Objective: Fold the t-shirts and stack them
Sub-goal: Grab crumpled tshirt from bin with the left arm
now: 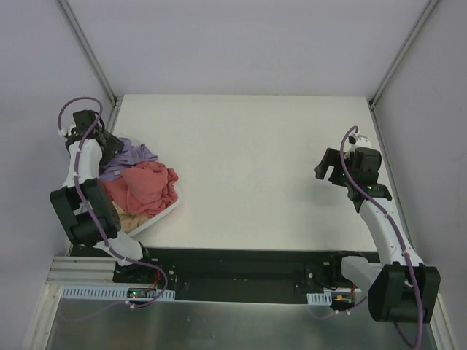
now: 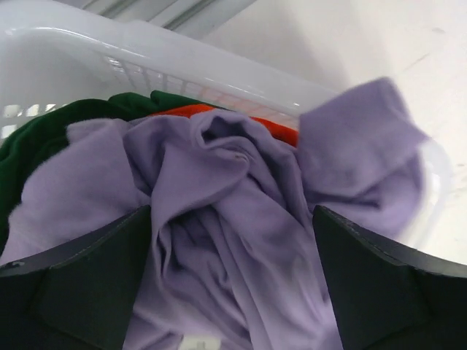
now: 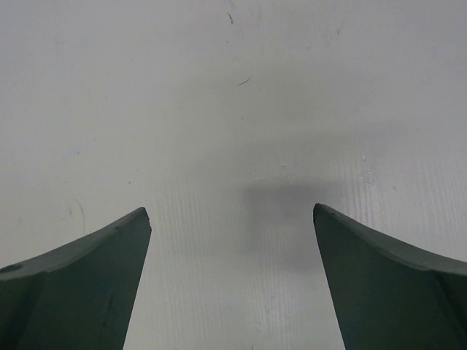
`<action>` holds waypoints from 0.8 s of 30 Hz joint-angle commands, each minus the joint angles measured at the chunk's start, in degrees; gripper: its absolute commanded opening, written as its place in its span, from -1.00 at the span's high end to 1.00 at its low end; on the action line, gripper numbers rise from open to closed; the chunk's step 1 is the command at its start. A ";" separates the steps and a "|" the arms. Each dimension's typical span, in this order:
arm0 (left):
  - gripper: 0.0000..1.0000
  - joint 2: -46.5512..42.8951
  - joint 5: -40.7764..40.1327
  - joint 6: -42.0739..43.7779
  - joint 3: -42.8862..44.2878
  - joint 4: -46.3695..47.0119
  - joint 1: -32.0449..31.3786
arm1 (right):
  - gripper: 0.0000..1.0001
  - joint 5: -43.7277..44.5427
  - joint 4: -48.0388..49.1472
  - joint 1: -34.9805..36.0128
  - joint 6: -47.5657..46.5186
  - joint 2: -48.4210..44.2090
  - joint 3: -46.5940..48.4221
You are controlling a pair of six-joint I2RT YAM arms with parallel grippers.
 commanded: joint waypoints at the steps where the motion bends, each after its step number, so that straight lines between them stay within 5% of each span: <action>1: -0.69 4.55 4.11 0.23 0.92 -1.80 0.65 | -0.93 -1.91 -5.17 -0.15 -1.91 3.84 5.48; 11: 1.00 0.53 4.11 1.20 6.98 -2.06 0.65 | -0.93 -2.53 -3.34 -0.23 -1.48 3.06 4.70; 24: 1.00 -16.43 9.20 2.08 18.57 -1.98 0.56 | -0.93 0.89 -1.49 -0.23 -0.25 -0.98 2.86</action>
